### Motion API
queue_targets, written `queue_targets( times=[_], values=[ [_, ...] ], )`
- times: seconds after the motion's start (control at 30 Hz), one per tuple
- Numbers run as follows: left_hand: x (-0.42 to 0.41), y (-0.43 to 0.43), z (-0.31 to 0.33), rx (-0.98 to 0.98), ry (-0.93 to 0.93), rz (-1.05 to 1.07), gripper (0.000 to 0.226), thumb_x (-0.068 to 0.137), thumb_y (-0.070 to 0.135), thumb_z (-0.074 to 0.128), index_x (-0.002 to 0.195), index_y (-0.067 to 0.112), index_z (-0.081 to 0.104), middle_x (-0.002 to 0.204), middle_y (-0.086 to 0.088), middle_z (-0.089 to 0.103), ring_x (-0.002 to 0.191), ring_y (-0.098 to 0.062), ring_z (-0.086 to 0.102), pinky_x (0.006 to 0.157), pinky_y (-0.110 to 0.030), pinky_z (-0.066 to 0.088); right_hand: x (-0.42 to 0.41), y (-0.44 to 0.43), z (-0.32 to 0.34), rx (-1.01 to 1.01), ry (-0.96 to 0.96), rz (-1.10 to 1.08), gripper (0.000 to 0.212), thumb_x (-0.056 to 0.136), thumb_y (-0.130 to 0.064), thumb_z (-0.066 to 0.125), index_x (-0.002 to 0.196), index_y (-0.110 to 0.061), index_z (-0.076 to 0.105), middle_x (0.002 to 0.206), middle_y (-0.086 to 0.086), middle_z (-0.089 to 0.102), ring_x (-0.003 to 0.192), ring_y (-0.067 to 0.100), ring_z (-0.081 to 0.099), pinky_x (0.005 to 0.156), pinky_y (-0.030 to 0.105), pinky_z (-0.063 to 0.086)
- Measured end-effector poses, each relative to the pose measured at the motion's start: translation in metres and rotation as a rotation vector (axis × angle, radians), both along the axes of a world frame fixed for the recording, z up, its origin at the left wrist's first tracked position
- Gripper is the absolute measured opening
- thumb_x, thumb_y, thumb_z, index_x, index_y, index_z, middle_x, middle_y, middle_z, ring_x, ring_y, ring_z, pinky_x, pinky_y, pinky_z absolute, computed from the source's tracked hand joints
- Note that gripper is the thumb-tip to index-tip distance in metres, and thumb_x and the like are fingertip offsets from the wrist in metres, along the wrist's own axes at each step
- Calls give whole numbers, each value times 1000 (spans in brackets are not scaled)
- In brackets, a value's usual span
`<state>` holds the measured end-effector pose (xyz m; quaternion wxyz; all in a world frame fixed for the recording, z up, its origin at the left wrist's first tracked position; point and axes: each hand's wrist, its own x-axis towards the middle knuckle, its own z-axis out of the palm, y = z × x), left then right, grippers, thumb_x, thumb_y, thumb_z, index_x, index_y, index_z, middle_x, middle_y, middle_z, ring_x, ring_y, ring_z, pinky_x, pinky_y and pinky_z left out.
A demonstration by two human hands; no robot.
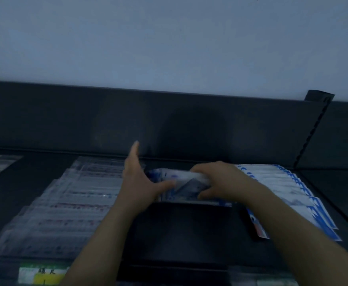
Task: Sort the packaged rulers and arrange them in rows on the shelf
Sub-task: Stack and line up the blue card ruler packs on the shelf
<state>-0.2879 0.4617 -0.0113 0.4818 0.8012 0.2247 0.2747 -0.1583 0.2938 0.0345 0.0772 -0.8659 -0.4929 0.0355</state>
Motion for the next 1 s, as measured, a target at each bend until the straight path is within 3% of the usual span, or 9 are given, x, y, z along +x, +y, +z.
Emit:
queue_targets(
  times=[0.13, 0.33, 0.47, 0.57, 0.67, 0.77, 0.87, 1.0],
  values=[
    [-2, -3, -8, 8, 227, -142, 108, 62, 22, 90, 149, 26, 25, 141, 2, 44, 108, -7, 50, 88, -17, 38, 5, -2, -18, 6, -8, -98, 60, 60, -49, 76, 114, -37, 53, 107, -12, 64, 95, 12, 59, 80, 31, 50],
    [9, 0, -10, -42, 253, -130, 97, 65, 16, 87, 143, 21, 29, 116, 4, 53, 87, -5, 57, 70, -15, 43, 14, -24, -33, 246, 292, -228, 55, 57, -38, 86, 103, -34, 57, 96, -12, 62, 82, 4, 59, 67, 24, 52],
    [14, 0, -17, -12, 277, -122, 90, 68, 13, 84, 139, 19, 31, 111, 4, 54, 81, -2, 56, 58, -9, 41, 10, -17, -51, 323, 310, -212, 50, 56, -38, 82, 97, -31, 54, 93, -8, 60, 82, 7, 58, 69, 28, 51],
    [10, 2, -15, 22, 275, -84, 86, 70, 16, 84, 139, 20, 33, 111, 4, 54, 84, -6, 56, 60, -12, 39, 8, -18, -49, 349, 313, -222, 43, 57, -38, 82, 90, -27, 57, 85, -8, 63, 76, 6, 61, 66, 30, 54],
    [4, 4, -8, 48, 219, -31, 87, 68, 15, 85, 139, 22, 35, 118, 0, 55, 90, -12, 55, 72, -19, 39, -3, -21, -40, 372, 314, -202, 42, 59, -37, 84, 90, -27, 59, 83, -10, 64, 74, 3, 61, 67, 30, 55],
    [-2, 0, 5, -2, 148, -33, 92, 65, 18, 87, 140, 27, 35, 123, 1, 55, 89, -9, 58, 79, -23, 44, -10, -35, -21, 382, 325, -200, 42, 59, -40, 86, 87, -28, 58, 83, -10, 63, 74, 1, 60, 63, 23, 50],
    [-1, -22, 17, 5, 150, -117, 92, 67, 23, 86, 141, 32, 32, 122, 5, 55, 86, 2, 56, 71, -16, 43, -10, -65, 4, 332, 352, -225, 46, 59, -39, 87, 93, -24, 61, 91, -12, 64, 81, 1, 60, 69, 21, 50],
    [19, -76, 18, -18, 165, -219, 88, 67, 24, 86, 138, 30, 36, 120, 4, 59, 87, -2, 59, 64, -14, 45, 7, -123, 20, 242, 420, -293, 48, 57, -35, 89, 96, -28, 61, 94, -13, 67, 80, -1, 62, 69, 20, 51]
  ],
)
